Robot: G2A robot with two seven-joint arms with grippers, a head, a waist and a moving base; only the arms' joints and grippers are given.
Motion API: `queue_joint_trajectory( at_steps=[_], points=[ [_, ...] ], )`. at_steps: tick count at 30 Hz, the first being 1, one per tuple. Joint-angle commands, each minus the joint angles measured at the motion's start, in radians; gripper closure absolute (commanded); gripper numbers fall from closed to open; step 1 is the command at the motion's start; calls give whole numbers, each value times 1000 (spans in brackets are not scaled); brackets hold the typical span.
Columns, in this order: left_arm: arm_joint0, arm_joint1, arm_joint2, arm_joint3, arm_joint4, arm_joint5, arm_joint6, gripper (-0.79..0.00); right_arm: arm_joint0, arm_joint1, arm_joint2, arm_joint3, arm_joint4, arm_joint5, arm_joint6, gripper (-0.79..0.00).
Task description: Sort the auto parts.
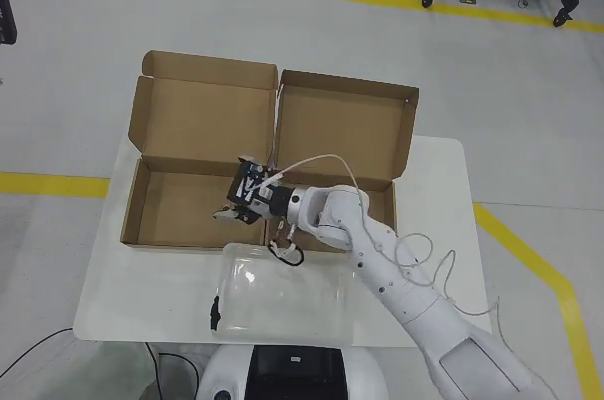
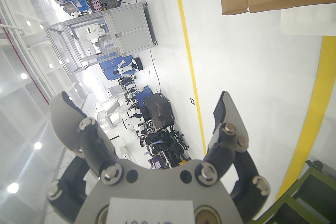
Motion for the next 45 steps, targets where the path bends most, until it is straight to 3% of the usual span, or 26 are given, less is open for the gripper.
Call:
queue_joint_trajectory(
  at_steps=[1, 10, 23, 34, 45],
  points=[
    [0, 0, 0, 0, 0, 0, 0, -785, -83, 27, 67, -103, -23, -14, 12, -785],
    [0, 0, 0, 0, 0, 0, 0, -785, -342, 98, 266, -369, -72, -60, -11, -785],
    [0, 0, 0, 0, 0, 0, 0, -785, -641, 158, 496, -540, -133, -27, -259, -785],
    [0, 0, 0, 0, 0, 0, 0, -785, -931, 182, 605, -734, -225, 167, -372, -785],
    [0, 0, 0, 0, 0, 0, 0, -785, -1119, 190, 643, -826, -251, 346, -485, -785]
  ],
)
